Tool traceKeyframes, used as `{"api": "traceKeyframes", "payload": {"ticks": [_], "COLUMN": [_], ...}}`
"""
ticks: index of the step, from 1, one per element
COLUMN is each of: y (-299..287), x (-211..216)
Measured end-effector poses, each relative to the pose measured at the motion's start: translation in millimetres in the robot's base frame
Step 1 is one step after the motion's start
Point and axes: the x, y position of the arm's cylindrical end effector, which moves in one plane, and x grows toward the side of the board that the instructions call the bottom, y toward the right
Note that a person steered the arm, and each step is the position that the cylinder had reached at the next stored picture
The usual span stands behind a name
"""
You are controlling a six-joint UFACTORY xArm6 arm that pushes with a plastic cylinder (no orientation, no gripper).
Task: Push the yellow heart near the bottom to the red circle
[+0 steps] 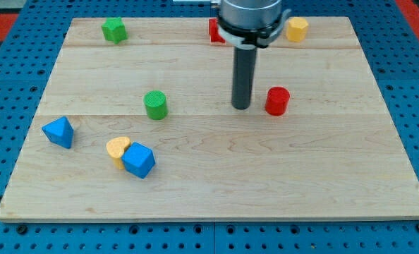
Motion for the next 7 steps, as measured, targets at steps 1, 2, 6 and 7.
{"api": "traceKeyframes", "payload": {"ticks": [1, 2, 6, 7], "y": [20.6, -60.1, -246.9, -260.1], "x": [12.3, 67.7, 81.6, 102.3]}}
